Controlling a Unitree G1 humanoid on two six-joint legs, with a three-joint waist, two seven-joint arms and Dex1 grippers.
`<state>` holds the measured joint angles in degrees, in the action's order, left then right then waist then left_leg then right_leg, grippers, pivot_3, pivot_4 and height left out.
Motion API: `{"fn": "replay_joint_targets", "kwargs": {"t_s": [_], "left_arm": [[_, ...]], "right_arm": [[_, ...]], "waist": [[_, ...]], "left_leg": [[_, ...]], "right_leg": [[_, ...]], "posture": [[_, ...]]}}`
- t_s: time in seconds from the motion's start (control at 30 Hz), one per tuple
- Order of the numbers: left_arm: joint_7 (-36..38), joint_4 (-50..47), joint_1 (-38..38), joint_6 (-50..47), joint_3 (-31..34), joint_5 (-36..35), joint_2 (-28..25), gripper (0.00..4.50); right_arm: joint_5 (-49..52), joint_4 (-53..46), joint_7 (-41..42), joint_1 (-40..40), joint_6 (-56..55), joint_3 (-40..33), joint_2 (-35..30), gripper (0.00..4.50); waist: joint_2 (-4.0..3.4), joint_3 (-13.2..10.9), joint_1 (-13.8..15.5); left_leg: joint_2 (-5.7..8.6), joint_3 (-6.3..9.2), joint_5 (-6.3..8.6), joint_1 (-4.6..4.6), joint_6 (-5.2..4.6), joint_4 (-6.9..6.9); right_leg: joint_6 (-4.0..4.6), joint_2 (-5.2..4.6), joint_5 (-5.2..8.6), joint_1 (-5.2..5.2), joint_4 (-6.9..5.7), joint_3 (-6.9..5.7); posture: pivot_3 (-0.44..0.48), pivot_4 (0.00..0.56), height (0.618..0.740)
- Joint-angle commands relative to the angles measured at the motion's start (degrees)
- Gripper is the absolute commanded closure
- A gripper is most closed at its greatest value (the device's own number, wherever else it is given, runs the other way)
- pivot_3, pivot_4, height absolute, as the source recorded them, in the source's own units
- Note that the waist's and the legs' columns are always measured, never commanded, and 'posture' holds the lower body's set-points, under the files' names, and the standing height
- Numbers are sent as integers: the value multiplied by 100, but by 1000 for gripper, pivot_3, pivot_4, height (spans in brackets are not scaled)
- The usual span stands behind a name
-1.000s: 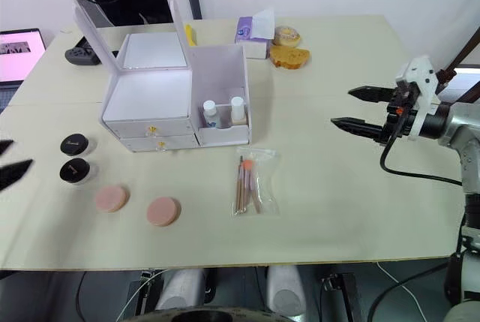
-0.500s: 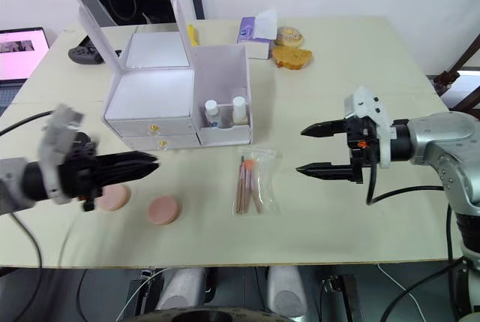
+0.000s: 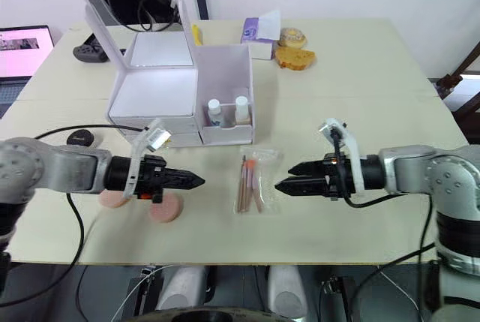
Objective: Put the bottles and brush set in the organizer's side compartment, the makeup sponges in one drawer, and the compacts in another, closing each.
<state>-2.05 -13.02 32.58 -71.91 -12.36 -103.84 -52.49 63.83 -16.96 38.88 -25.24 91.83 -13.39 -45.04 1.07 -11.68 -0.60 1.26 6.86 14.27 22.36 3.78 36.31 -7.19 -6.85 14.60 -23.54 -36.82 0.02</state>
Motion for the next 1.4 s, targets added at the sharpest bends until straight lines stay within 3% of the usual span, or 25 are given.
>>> {"fn": "replay_joint_targets", "kwargs": {"t_s": [0.03, 0.23, 0.4, 0.73, 1.03, 1.4], "left_arm": [[-644, 237, 292, 187, -232, -415, 347, 4462], [-1387, 582, 488, 173, -608, -724, 692, 4462], [-1727, 697, 386, 4, -986, -566, 964, 4462], [-1770, 820, 259, -17, -957, 79, 1536, 4462], [-1727, 946, 183, -99, -823, 455, 2052, 4462], [-1741, 1017, 88, -313, -559, 712, 2284, 4462]], "right_arm": [[486, 359, -996, -51, 67, -49, 238, 0], [1486, 1038, -2475, -85, 67, -113, 531, 0], [2289, 1351, -3535, -94, 34, -27, 764, 0], [4330, 1422, -5295, 2, -1139, 1173, 414, 0], [4848, 1426, -5822, -105, -1849, 2049, 382, 0], [4604, 1463, -5644, -90, -2114, 2268, 517, 0]], "waist": [[0, 0, 7], [0, 0, -10], [0, 0, -21], [0, 1, -20], [2, 4, -15], [3, 9, -31]], "left_leg": [[0, 0, 0, 4, 0, 0], [0, 0, 0, 4, 0, -3], [0, 0, -1, 2, -1, -2], [0, -1, -1, 3, -1, -1], [0, -1, -1, 2, -1, -1], [-1, -1, -1, -2, -1, -3]], "right_leg": [[0, 0, 0, -2, 5, 0], [1, 0, -2, -1, 14, 1], [2, 2, -3, 0, 13, 1], [3, 2, -3, 2, 15, 1], [4, 2, -3, 8, 26, 1], [12, 5, -10, 16, 41, 0]], "posture": [[0, 150, 740], [0, 150, 740], [0, 150, 740], [0, 150, 740], [0, 150, 740], [0, 150, 740]]}}
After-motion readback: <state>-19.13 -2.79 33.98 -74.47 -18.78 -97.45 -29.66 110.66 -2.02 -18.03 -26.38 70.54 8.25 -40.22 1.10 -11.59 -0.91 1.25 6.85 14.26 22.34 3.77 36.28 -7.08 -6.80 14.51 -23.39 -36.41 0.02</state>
